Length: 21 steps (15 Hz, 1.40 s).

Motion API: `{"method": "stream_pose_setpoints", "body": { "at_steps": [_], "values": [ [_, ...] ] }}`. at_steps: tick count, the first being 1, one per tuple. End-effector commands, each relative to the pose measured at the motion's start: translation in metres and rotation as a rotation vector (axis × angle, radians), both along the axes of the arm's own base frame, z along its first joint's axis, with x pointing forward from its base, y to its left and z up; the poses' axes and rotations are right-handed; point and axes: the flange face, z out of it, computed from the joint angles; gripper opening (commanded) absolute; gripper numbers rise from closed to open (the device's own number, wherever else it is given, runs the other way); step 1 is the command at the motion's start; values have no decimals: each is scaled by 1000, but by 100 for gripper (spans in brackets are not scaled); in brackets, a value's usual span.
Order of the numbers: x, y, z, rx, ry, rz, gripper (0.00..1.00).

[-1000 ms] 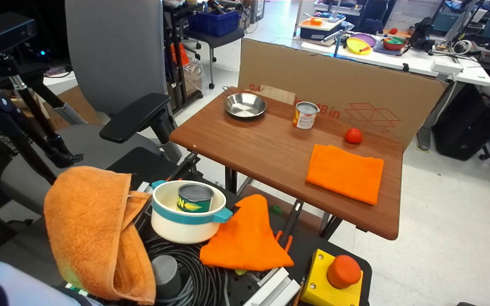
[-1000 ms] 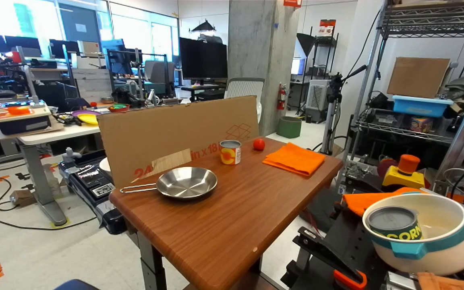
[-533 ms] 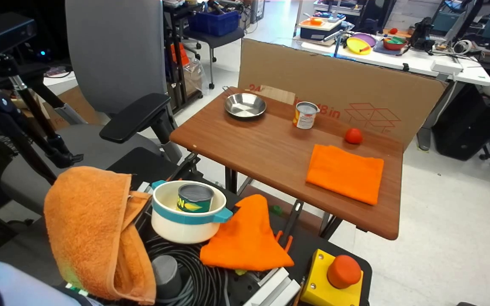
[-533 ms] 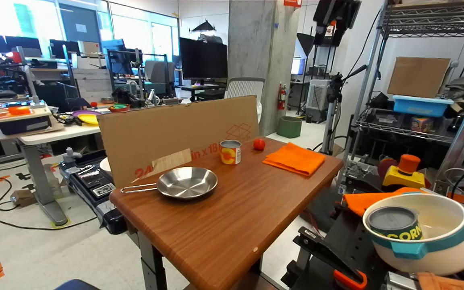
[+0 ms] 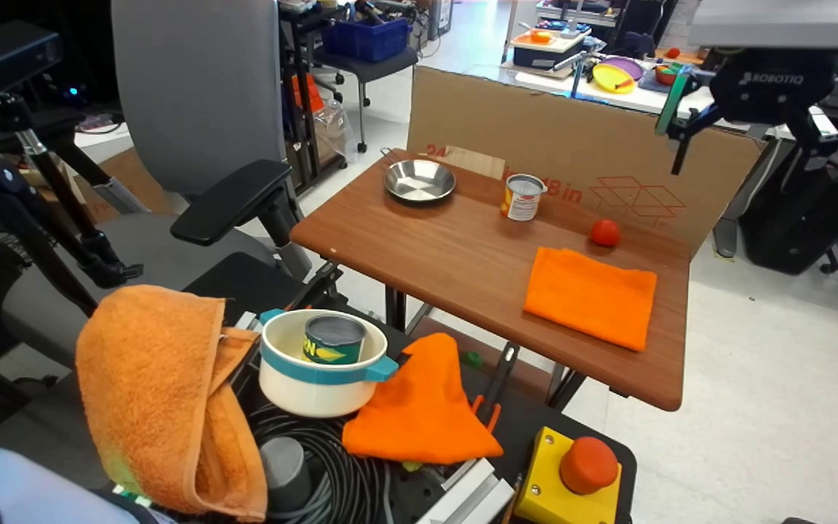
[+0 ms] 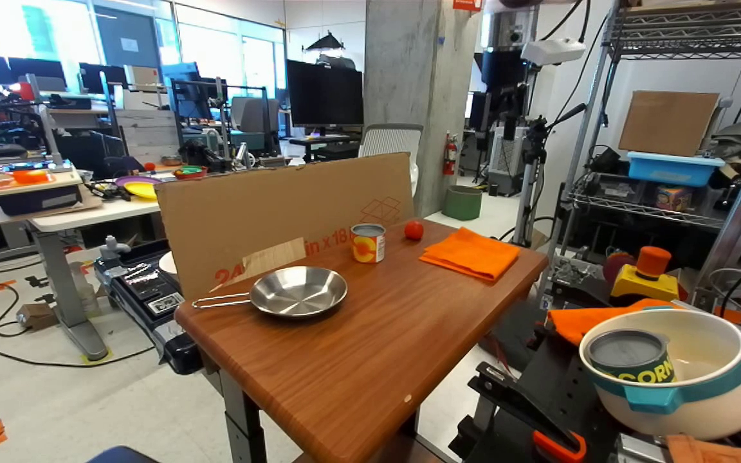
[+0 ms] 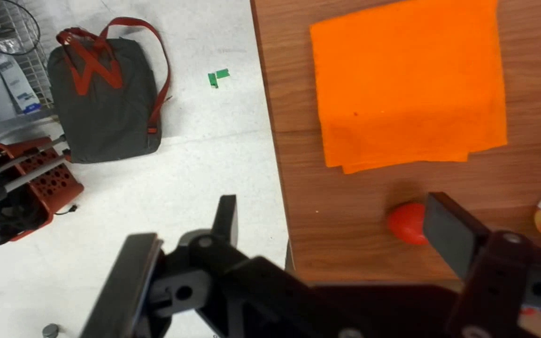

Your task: Push the orange towel on the table to the left

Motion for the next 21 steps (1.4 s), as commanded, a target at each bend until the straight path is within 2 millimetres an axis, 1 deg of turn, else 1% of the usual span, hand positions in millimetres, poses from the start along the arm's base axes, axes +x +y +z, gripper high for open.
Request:
{"method": "stream_pose_setpoints", "body": {
  "at_steps": [1, 4, 7, 14, 16, 19, 21],
  "values": [
    [33, -18, -42, -82, 73, -19, 100],
    [42, -21, -80, -103, 152, -13, 100],
    [44, -14, -116, -104, 236, 12, 100],
    [44, -1, -179, -140, 359, 22, 100],
    [41, 6, -200, -140, 386, 24, 100],
    [32, 22, -230, -148, 438, 40, 100],
    [23, 41, -243, -126, 496, 64, 100]
  ]
}}
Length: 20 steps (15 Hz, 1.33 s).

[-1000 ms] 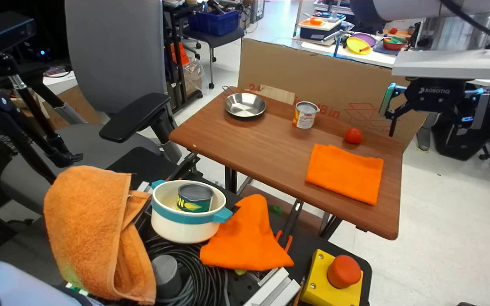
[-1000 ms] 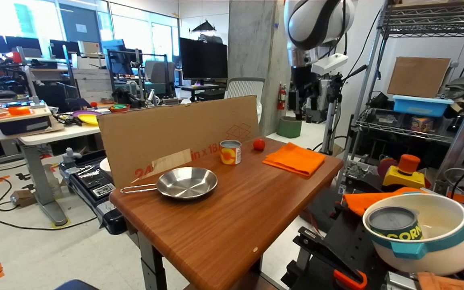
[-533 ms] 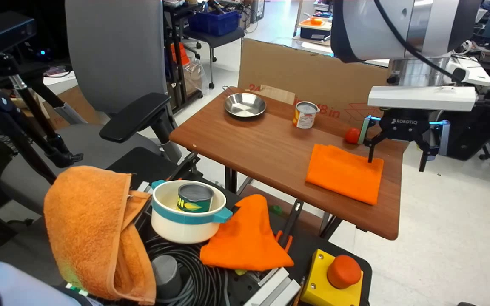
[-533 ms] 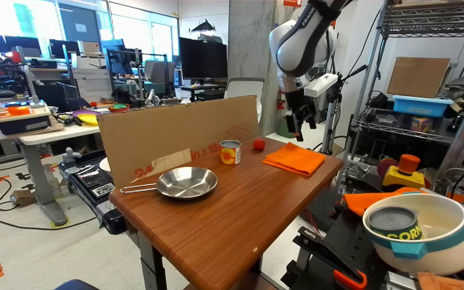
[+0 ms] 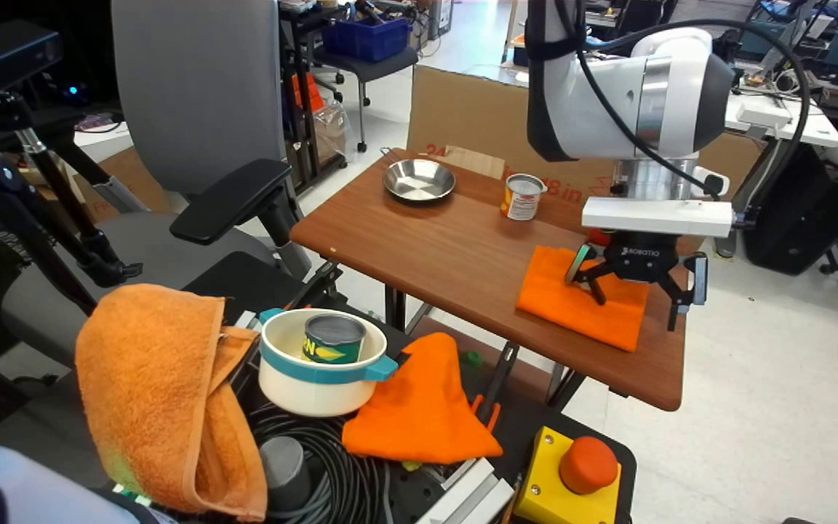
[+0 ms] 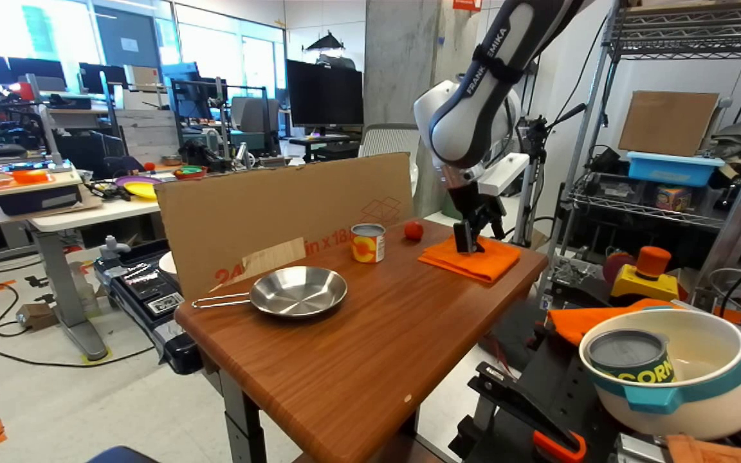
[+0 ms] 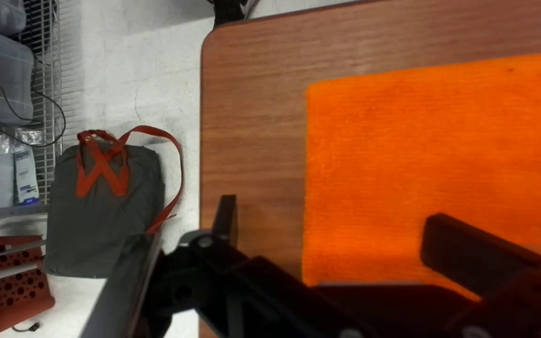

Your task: Push the orange towel on the table to the left

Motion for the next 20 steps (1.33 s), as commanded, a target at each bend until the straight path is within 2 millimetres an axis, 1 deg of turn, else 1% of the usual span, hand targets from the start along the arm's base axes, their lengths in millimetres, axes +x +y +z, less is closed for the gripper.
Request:
{"method": "stream_pose_setpoints", "body": {
  "at_steps": [1, 5, 10, 12, 14, 16, 18, 20],
  "values": [
    [-12, 29, -20, -2, 97, 28, 100],
    [-31, 70, -11, 29, 120, 96, 100],
    [-53, 119, 12, 85, 107, 151, 100],
    [-59, 133, 21, 104, 77, 155, 100],
    [-61, 137, 31, 113, 36, 143, 100],
    [-66, 134, 45, 125, -4, 138, 100],
    [-72, 130, 68, 128, -63, 146, 100],
    [-80, 125, 97, 136, -99, 107, 100]
  ]
}}
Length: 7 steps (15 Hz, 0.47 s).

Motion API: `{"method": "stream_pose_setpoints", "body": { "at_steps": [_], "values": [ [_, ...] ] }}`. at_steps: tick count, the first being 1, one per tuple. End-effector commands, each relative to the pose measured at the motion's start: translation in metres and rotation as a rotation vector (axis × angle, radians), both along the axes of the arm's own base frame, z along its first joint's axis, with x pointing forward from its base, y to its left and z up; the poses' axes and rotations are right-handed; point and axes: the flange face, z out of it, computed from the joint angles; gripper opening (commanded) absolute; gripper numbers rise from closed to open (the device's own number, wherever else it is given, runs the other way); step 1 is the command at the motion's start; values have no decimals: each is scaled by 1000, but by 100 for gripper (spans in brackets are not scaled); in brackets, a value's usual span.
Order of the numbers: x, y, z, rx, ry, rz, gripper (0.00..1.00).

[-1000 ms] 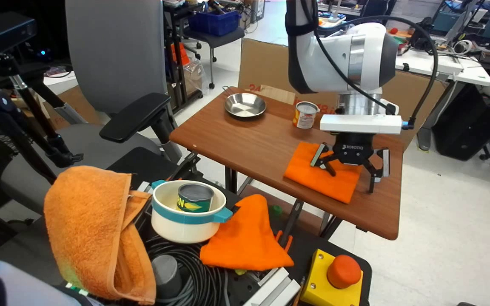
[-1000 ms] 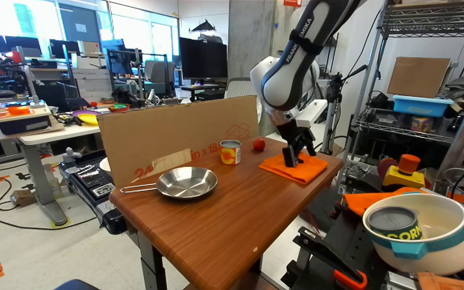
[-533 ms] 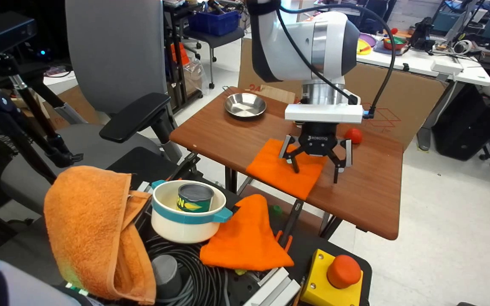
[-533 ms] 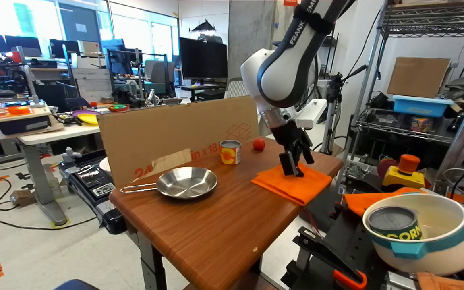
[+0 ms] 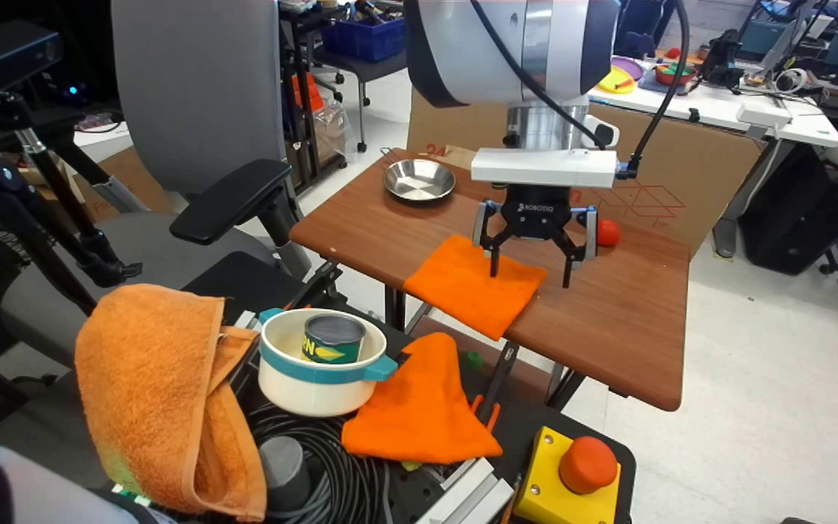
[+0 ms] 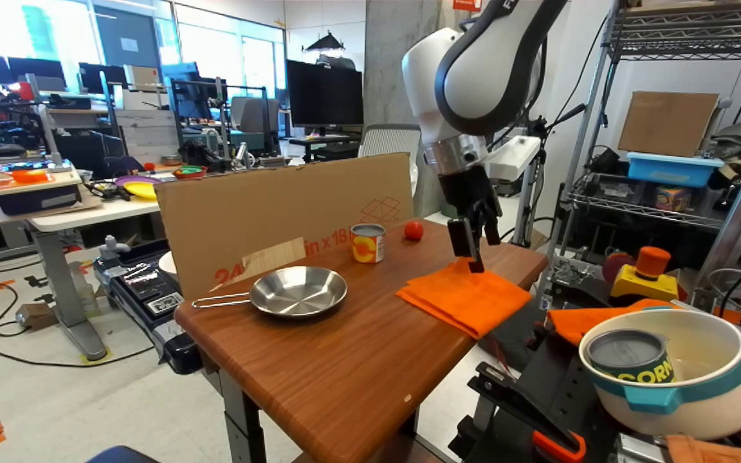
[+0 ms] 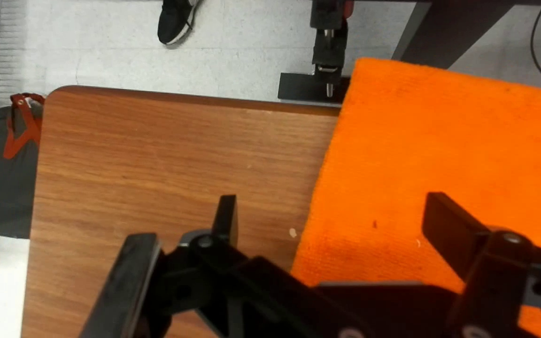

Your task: Push the orange towel on the table to the left

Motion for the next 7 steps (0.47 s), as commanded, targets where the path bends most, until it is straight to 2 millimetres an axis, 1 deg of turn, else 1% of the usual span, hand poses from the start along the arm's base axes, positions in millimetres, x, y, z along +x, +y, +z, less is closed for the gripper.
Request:
{"method": "stream_pose_setpoints", "body": {
  "at_steps": [1, 2, 3, 5, 6, 7],
  "values": [
    [-26, -10, 63, 24, -70, -45, 100],
    [-31, -18, 85, 31, -79, -67, 100],
    [-10, -10, 44, 6, -53, -36, 100],
    [-18, -19, 76, 11, -79, -60, 100],
    [-22, -20, 84, 14, -88, -66, 100],
    [-25, -20, 87, 16, -91, -67, 100]
  ]
}}
